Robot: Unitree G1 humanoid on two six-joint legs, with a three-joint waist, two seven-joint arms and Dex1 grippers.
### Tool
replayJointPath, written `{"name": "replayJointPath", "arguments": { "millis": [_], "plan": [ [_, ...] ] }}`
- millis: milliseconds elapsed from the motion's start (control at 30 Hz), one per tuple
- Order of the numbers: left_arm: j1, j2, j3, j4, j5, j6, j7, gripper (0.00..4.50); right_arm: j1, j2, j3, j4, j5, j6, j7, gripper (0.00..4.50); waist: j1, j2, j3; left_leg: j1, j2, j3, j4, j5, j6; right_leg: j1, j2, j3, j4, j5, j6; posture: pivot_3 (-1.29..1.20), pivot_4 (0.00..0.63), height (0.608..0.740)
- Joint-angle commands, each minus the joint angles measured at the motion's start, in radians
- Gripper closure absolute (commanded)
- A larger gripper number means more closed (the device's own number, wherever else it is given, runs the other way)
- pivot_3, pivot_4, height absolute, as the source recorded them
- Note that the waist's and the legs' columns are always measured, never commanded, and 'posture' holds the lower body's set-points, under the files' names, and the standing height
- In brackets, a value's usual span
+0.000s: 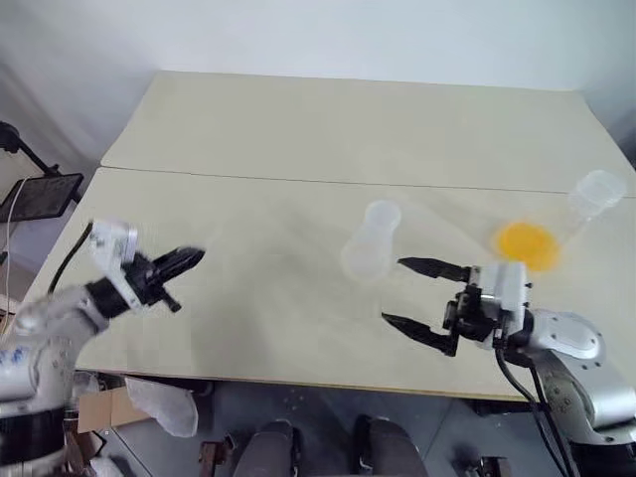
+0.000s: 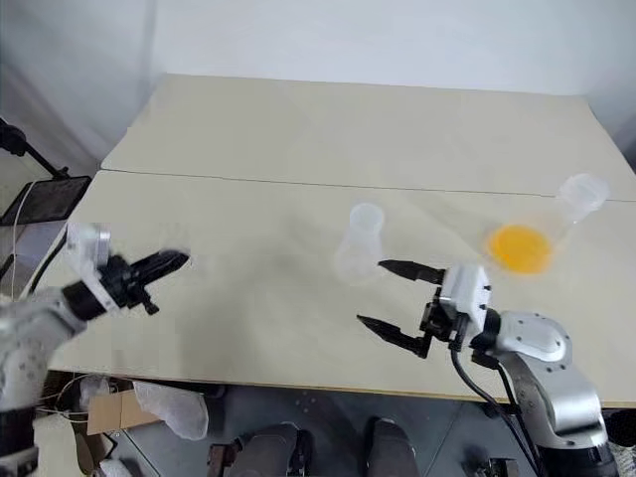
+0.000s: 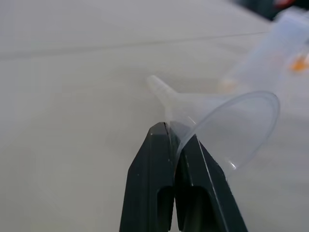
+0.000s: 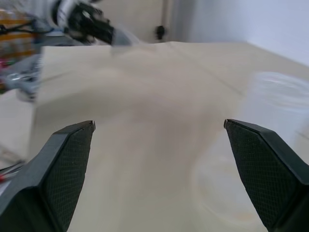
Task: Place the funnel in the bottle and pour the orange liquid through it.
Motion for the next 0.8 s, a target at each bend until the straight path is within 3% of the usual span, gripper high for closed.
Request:
{"name": "replayJointPath", "arguments": {
  "millis": [33, 267, 400, 800],
  "plan": [
    [-0.177, 0.066, -0.116, 0.022, -0.112, 0.222, -0.083, 4.47, 0.065, 0.019, -0.072, -0.04, 0.003, -0.028, -0.054, 0.0, -0.002, 0.0, 0.0, 0.0, 0.0, 0.0, 0.0, 0.0, 0.0, 0.0, 0.001, 0.0, 0.0, 0.0, 0.0, 0.0, 0.15, 0.74],
    [-0.562, 0.029, -0.311, 0.201, -0.113, 0.422, -0.183, 4.47, 0.152, 0.041, -0.123, -0.067, -0.027, -0.064, -0.12, 0.0, -0.008, 0.001, 0.001, 0.0, 0.001, 0.004, 0.0, 0.001, 0.0, -0.001, 0.008, -0.001, 0.001, 0.0, 0.0, 0.0, 0.15, 0.74],
    [-0.793, -0.058, -0.386, 0.332, -0.116, 0.501, -0.276, 4.47, 0.22, 0.073, -0.113, -0.116, -0.054, -0.084, -0.164, 0.0, 0.002, 0.001, 0.001, 0.0, 0.001, 0.004, 0.001, 0.001, 0.0, -0.001, 0.01, -0.001, 0.001, 0.0, 0.001, 0.0, 0.15, 0.74],
    [-0.985, -0.147, -0.632, 0.513, 0.131, 0.46, -0.356, 4.47, 0.269, 0.108, -0.093, -0.177, -0.076, -0.09, -0.229, 0.0, -0.001, 0.001, 0.001, 0.0, 0.004, 0.005, 0.001, 0.003, -0.004, -0.001, 0.015, 0.003, 0.0, -0.001, 0.0, 0.0, 0.15, 0.74]
  ]
}}
